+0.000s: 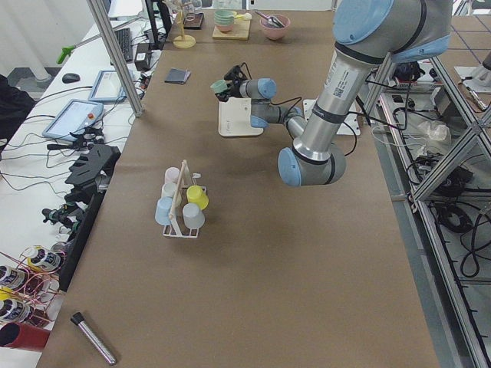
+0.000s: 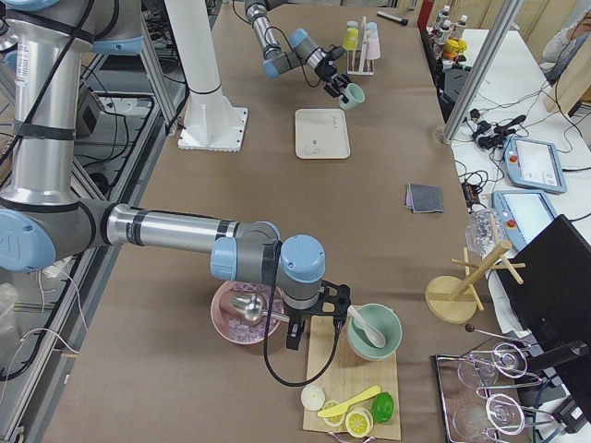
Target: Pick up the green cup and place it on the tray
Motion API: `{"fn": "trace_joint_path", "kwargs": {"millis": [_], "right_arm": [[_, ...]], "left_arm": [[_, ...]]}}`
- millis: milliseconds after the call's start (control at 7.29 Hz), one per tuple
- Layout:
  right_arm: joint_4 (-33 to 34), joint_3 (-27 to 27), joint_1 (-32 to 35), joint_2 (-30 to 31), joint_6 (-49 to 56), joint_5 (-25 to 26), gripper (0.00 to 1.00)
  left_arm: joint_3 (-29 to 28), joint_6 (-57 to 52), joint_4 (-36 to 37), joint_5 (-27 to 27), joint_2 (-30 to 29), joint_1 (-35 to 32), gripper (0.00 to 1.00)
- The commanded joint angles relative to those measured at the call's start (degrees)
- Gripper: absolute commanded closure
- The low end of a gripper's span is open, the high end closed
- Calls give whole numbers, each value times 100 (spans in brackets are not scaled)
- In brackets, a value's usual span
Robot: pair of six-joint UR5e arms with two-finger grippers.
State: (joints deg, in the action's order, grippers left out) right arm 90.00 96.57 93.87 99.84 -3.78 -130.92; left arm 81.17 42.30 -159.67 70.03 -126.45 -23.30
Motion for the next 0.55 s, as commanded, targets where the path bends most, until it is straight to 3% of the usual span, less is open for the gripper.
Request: {"fn": "trace_joint_path", "kwargs": {"millis": [0,412], "right_arm": [[0,-6,0,0,0,-4,0],[0,2,0,0,0,-4,0]], "left_arm": [[-529,-108,-650,-329,-177,421,100],[-1182,-784,-1661,-552,-178,528,100]]}}
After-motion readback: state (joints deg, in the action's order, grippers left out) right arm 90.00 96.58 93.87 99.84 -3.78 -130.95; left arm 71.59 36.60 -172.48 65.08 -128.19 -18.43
